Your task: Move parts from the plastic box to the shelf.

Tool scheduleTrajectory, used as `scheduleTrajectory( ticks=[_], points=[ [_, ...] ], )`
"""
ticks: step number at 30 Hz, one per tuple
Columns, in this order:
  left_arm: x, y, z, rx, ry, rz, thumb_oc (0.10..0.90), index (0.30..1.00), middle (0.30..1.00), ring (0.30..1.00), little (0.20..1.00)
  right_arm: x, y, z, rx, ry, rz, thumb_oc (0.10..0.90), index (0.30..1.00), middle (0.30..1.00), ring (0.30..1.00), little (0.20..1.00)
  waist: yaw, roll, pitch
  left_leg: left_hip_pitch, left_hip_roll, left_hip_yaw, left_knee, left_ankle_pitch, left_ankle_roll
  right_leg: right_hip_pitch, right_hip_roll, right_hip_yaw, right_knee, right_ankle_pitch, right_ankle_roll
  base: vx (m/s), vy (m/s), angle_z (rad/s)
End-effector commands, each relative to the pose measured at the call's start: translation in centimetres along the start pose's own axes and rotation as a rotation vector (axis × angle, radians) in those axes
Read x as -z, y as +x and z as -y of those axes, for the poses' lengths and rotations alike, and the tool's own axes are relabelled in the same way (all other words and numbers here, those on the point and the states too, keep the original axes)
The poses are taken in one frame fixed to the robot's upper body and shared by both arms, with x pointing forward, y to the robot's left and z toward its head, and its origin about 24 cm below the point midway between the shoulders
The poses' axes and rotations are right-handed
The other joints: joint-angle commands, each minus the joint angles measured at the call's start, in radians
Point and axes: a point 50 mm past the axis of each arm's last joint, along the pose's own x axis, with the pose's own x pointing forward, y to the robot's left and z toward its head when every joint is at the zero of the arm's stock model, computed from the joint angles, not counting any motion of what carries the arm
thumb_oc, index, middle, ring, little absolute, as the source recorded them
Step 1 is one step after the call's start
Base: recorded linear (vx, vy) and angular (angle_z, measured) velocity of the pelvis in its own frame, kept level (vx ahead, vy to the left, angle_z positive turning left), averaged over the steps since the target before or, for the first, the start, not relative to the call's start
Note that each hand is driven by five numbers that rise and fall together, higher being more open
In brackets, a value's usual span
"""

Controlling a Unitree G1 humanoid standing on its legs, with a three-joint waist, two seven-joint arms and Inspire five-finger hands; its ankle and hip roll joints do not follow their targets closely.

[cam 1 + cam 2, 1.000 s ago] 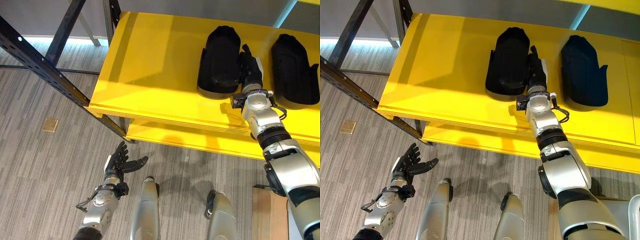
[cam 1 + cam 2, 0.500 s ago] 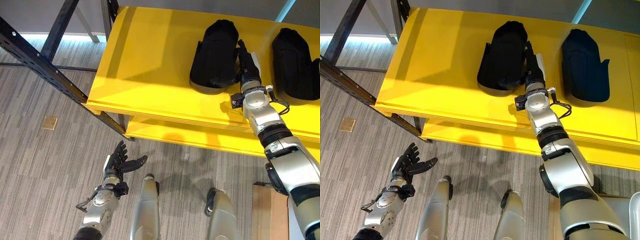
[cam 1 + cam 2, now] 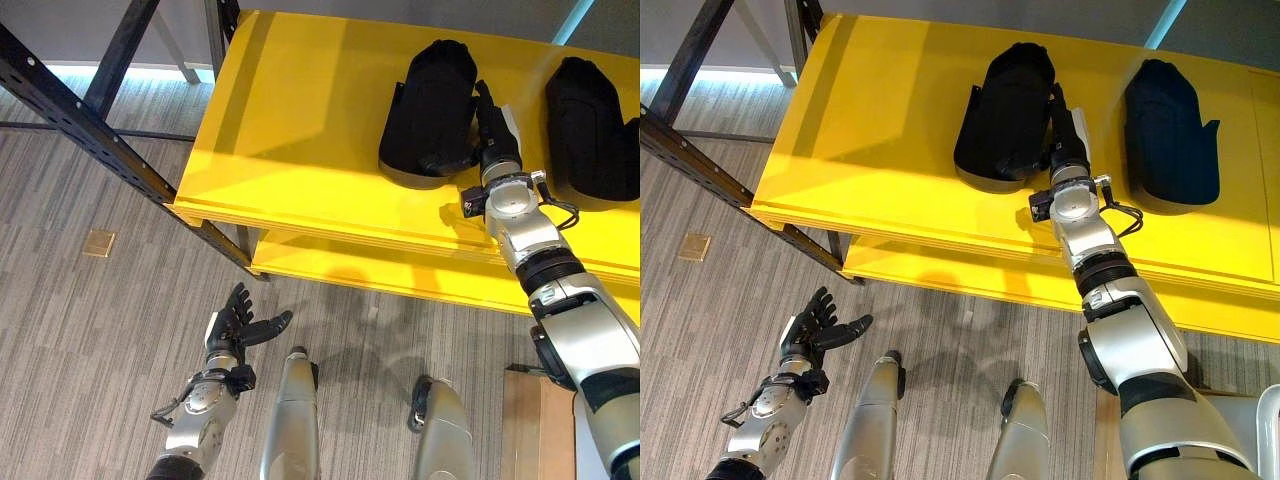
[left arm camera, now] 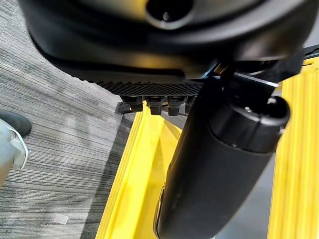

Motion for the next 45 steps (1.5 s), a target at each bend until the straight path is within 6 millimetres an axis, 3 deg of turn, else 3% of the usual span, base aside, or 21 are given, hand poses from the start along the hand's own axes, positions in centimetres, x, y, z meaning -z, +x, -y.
scheduleTrajectory(
  ticks=[1,15,32,43,45],
  points=[
    [-4.9,0.5,0.4,0.036,-0.012,0.243,0.900,1.000,1.000,1.000,1.000,-5.0,0.9,0.3,-0.012,-0.025,0.167,0.900,1.000,1.000,1.000,1.000,0.023,-0.010,0.008,-0.032,0.000,-0.038,-0.009,0.006,0.054,0.090,0.000,-0.002,-0.004,-0.027,-0.057,0.00,0.000,0.00],
    [-5.1,0.5,0.2,0.033,-0.015,0.250,0.900,1.000,1.000,1.000,1.000,-5.4,0.8,0.5,-0.016,-0.048,0.191,0.900,1.000,1.000,1.000,1.000,0.028,-0.015,0.005,-0.032,-0.004,-0.036,-0.016,0.009,0.057,0.091,-0.006,-0.003,-0.013,-0.020,-0.054,0.00,0.000,0.00],
    [-5.2,0.3,-0.2,0.014,-0.033,0.262,0.900,1.000,1.000,1.000,1.000,-6.8,0.6,0.1,-0.079,-0.234,0.268,0.900,1.000,1.000,1.000,1.000,0.028,-0.031,0.015,-0.039,-0.006,-0.032,-0.018,0.017,0.056,0.080,-0.009,-0.001,-0.012,-0.014,-0.056,0.00,0.001,0.01],
    [-5.3,0.4,-0.4,0.012,-0.019,0.262,0.900,1.000,1.000,1.000,1.000,-8.1,0.8,1.8,-0.002,-0.191,0.295,0.900,1.000,1.000,1.000,1.000,0.018,-0.036,0.012,-0.035,-0.001,-0.030,-0.019,0.016,0.055,0.079,-0.004,0.006,-0.015,-0.012,-0.056,0.00,0.000,0.00],
    [-5.2,0.4,-0.4,0.014,-0.017,0.258,0.900,1.000,1.000,1.000,1.000,-9.2,0.8,2.7,0.038,-0.165,0.330,0.900,1.000,1.000,1.000,1.000,0.014,-0.040,0.007,-0.032,0.002,-0.029,-0.018,0.014,0.055,0.079,-0.001,0.009,-0.014,-0.012,-0.056,0.00,0.000,0.00]
  ],
)
